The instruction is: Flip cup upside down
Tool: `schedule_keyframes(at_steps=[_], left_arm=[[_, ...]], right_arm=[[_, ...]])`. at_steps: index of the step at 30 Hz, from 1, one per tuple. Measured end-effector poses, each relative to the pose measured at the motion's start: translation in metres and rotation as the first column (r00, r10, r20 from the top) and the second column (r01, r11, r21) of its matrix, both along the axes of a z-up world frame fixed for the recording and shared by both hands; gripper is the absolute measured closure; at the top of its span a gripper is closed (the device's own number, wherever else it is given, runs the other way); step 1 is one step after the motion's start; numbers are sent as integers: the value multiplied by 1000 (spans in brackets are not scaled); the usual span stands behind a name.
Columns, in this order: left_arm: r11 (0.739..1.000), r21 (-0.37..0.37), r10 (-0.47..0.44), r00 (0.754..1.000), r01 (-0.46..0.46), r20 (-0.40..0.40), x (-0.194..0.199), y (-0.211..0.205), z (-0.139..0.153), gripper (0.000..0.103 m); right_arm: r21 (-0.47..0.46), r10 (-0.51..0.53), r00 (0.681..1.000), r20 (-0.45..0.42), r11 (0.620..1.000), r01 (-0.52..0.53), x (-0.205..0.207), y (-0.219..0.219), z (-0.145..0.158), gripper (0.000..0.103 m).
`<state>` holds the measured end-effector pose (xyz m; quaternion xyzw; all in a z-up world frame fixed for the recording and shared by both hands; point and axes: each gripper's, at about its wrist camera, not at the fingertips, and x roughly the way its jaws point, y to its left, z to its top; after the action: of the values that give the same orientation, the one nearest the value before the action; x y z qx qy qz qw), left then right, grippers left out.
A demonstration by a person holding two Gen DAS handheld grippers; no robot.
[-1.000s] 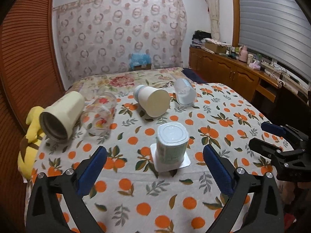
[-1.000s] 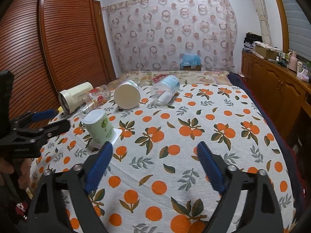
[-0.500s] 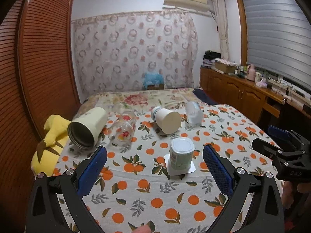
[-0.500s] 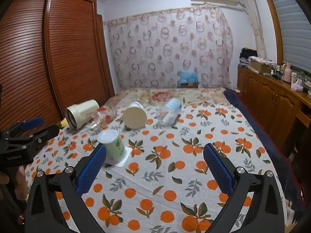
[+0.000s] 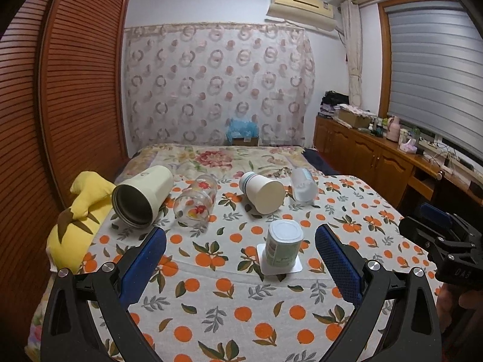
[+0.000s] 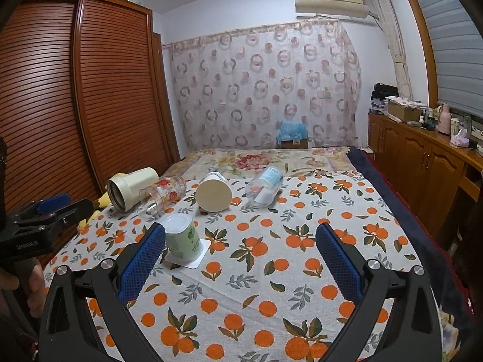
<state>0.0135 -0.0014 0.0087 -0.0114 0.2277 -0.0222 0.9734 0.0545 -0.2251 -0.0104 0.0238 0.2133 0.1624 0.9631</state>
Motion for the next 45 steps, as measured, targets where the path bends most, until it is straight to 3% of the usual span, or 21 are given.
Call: schedule_keyframes(at_steps=[45], left_arm=[[1000,2,2,1000,-2,9,-3,0,2,8]], right_arm=[[1,0,1000,1,1000,0,-1,1,-2,3]])
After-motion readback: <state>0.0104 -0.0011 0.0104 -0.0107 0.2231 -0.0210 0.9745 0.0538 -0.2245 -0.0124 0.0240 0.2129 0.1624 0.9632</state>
